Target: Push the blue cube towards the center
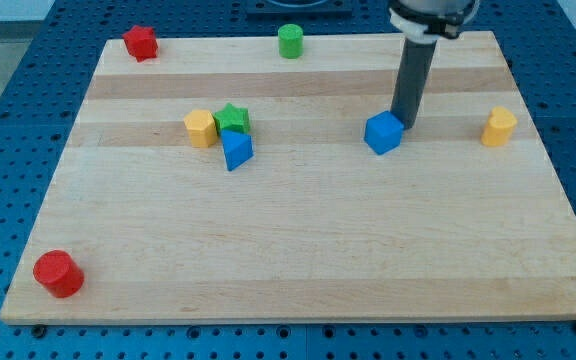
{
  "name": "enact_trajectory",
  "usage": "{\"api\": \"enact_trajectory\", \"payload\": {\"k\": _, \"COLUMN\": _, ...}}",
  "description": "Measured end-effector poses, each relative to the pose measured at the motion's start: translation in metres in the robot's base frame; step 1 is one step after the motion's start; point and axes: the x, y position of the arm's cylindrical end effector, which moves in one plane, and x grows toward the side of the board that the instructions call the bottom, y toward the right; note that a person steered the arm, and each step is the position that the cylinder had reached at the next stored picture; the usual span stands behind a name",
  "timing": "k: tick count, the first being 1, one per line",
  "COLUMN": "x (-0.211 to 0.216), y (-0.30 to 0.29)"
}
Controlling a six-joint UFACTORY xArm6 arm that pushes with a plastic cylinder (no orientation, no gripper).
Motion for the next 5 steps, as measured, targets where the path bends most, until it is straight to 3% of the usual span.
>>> {"api": "enact_trajectory", "payload": {"k": 3, "x": 0.082, "y": -0.07}}
{"api": "enact_trajectory", "payload": {"k": 4, "x": 0.101, "y": -0.116}}
{"api": "enact_trajectory", "payload": {"k": 5, "x": 0.101, "y": -0.199}}
